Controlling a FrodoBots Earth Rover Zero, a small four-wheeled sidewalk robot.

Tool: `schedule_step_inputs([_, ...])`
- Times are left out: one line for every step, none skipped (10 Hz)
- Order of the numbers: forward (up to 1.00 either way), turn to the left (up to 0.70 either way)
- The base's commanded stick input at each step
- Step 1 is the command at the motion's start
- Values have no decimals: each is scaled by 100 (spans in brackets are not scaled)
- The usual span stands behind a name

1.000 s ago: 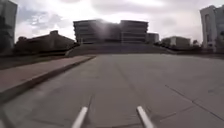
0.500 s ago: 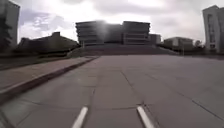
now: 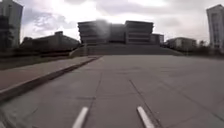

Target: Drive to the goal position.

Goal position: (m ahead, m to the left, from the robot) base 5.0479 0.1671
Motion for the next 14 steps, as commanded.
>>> schedule_step_inputs([100, 0])
schedule_step_inputs([100, 0])
schedule_step_inputs([100, 0])
schedule_step_inputs([100, 0])
schedule_step_inputs([100, 0])
schedule_step_inputs([100, 0])
schedule_step_inputs([100, 0])
schedule_step_inputs([100, 0])
schedule_step_inputs([100, -6])
schedule_step_inputs([100, -19])
schedule_step_inputs([100, -27])
schedule_step_inputs([100, -27])
schedule_step_inputs([100, -27])
schedule_step_inputs([100, -27])
